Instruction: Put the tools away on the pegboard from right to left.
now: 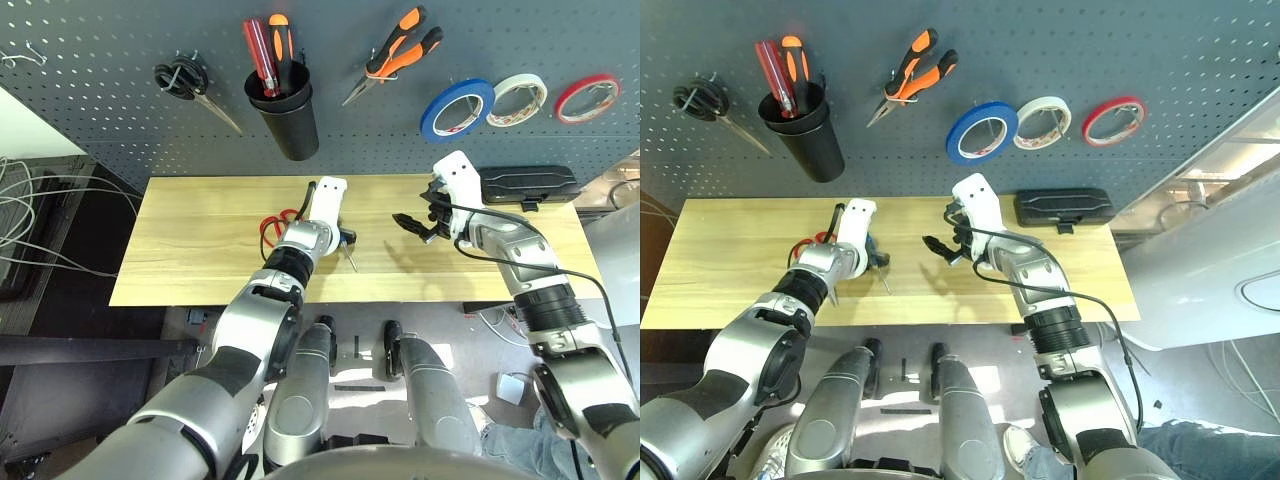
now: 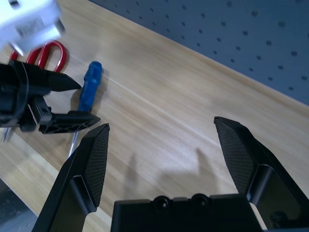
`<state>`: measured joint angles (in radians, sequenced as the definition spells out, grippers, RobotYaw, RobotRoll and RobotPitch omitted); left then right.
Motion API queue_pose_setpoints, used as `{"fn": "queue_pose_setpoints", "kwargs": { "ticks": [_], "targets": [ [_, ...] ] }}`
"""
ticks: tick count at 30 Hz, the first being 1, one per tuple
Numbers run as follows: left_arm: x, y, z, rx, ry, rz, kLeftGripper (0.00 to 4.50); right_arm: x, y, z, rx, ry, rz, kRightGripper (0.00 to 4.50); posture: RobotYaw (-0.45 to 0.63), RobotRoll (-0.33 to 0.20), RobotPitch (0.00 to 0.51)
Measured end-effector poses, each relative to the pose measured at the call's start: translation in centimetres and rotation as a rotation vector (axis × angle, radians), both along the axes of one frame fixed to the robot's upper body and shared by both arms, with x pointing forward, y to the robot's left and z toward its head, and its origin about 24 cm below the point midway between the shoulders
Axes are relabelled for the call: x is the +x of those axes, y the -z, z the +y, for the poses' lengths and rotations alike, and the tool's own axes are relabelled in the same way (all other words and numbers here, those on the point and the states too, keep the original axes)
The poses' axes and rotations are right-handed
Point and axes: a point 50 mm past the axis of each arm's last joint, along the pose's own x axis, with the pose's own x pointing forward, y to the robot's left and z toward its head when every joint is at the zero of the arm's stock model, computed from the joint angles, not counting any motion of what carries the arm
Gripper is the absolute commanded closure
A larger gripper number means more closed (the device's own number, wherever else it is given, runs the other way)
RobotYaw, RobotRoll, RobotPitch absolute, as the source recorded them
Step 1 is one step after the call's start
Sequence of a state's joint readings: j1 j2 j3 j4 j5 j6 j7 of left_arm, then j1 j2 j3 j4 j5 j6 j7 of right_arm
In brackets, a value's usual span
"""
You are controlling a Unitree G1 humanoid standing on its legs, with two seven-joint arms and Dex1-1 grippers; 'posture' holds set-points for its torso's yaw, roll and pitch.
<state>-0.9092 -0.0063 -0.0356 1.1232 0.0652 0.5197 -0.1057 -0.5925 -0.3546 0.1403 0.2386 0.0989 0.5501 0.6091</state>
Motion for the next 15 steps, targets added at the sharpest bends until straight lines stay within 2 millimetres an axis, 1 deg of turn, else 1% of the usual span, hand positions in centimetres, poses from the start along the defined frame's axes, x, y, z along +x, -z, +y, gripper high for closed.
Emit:
{"fn": "queue_pose_setpoints", "kwargs": {
  "ticks": [2,5,6,7,10,13,14,15],
  "targets": [
    [-0.15,0.37,0.03,0.020,0.021,-0.017,1.51,0.00,-0.08,-0.01,0.000,-0.001,-0.003,0.00,0.07,0.000,0.353],
    [-0.30,0.67,-0.12,0.023,0.039,-0.039,2.01,0.00,-0.14,-0.15,-0.004,-0.004,-0.006,0.00,0.08,0.000,0.350],
    [-0.31,0.70,-0.13,0.024,0.043,-0.045,2.10,0.00,-0.17,-0.24,-0.006,-0.005,-0.007,0.00,0.08,0.000,0.350],
    [-0.30,0.68,-0.14,0.025,0.046,-0.055,2.31,-0.01,-0.18,-0.38,-0.010,-0.006,-0.006,0.00,0.09,0.000,0.349],
    [-0.23,0.60,-0.14,0.020,0.046,-0.069,2.69,0.02,0.02,-0.59,-0.013,-0.006,0.004,0.00,0.10,0.000,0.345],
    [-0.06,0.45,0.20,0.020,0.041,-0.086,3.19,0.07,0.39,-0.77,-0.014,0.000,0.019,0.00,0.10,0.000,0.345],
    [0.03,0.37,0.38,0.021,0.037,-0.093,3.28,0.08,0.50,-0.82,-0.014,0.002,0.022,0.00,0.10,0.000,0.343],
    [0.14,0.24,0.61,0.021,0.033,-0.104,3.50,0.09,0.58,-0.86,-0.014,0.004,0.026,0.00,0.10,0.000,0.343]
  ]
}}
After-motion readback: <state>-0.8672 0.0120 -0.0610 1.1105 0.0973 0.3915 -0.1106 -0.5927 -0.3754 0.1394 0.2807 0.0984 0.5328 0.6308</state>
